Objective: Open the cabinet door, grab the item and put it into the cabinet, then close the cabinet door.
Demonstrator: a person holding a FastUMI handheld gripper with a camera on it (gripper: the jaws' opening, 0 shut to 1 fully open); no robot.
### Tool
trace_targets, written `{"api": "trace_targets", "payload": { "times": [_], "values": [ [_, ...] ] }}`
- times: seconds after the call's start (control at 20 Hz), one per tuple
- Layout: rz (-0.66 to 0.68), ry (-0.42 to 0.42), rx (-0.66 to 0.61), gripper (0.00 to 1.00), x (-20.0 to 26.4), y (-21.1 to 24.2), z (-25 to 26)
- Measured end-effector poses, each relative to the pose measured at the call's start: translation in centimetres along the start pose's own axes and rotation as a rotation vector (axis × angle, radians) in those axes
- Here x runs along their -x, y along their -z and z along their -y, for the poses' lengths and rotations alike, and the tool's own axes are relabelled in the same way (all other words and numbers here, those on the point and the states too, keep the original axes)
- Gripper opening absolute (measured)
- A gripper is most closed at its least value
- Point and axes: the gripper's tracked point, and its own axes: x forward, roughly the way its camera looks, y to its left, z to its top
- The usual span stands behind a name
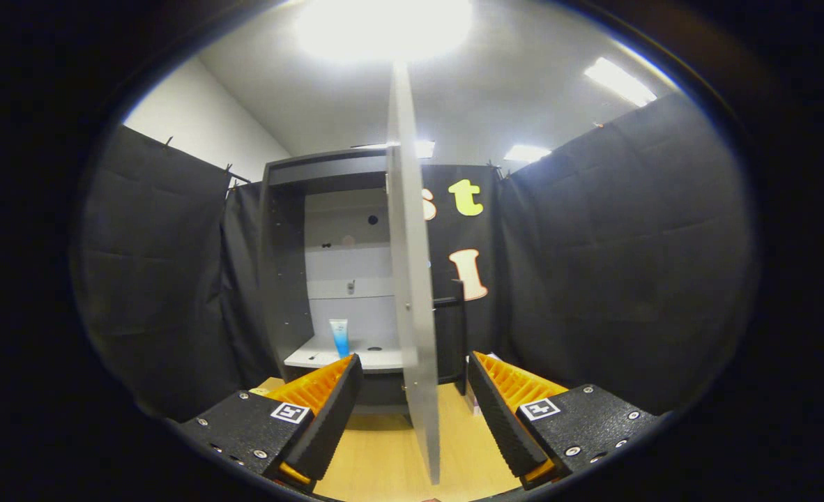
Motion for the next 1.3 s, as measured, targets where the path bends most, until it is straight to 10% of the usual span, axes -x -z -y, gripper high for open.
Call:
{"api": "trace_targets", "payload": {
  "times": [0.65,1.3],
  "values": [
    [-0.002,0.363,0.04,0.94,-5.8,-0.7,13.6],
    [-0.113,0.277,0.029,0.88,-8.3,3.0,8.2]
  ]
}}
